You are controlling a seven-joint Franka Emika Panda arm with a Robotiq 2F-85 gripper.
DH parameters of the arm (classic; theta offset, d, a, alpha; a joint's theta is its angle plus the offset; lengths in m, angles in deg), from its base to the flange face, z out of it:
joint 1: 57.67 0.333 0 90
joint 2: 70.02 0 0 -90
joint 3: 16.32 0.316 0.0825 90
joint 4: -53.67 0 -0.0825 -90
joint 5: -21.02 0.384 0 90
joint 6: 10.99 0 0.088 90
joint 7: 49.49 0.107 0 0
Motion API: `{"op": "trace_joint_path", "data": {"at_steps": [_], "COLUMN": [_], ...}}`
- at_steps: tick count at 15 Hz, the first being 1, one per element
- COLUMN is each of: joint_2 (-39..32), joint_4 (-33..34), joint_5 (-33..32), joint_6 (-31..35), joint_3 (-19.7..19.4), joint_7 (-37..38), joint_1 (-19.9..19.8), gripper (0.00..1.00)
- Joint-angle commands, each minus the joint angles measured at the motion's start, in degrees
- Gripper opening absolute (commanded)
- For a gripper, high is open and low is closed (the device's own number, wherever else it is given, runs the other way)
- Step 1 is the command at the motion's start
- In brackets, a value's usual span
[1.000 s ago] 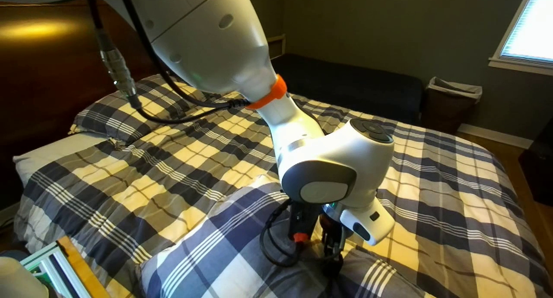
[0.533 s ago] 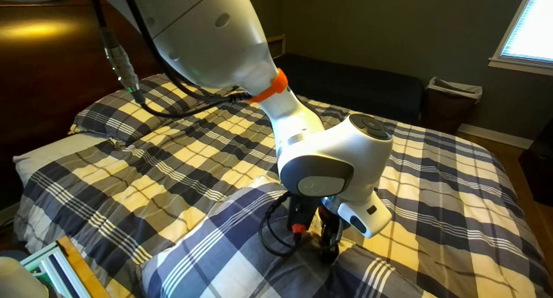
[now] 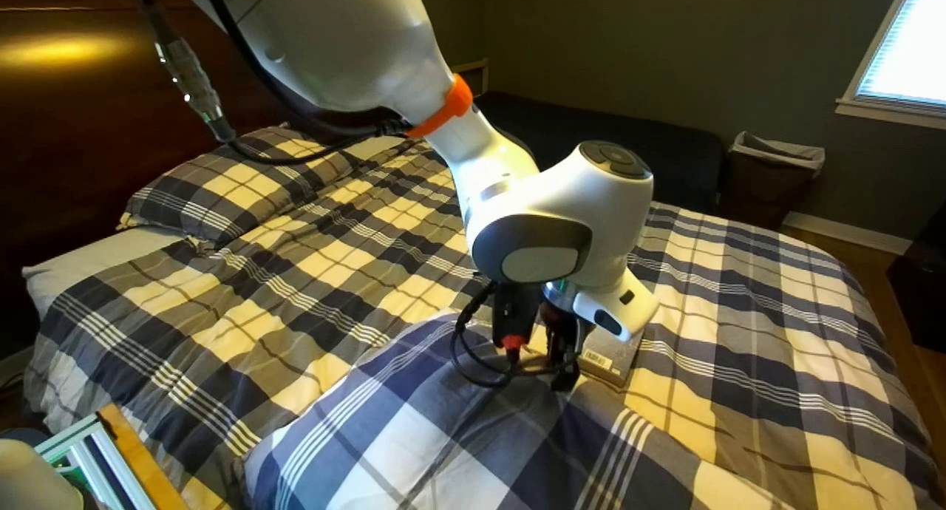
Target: Move the pillow to the left
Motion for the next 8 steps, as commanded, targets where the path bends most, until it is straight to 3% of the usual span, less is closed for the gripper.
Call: {"op": "trace_joint_path", "data": {"at_steps": [1,8], "joint_2": [3.5,4.0], "joint_4": [0.3,3.4], "joint_5": [1.3,4.6], "joint_6": [-2.0,-8.1], "joint_3": [2.7,9.3], "joint_7": [-3.9,-14.8], "joint_1": [2.9,6.8], "gripper": [0.01,0.01]}}
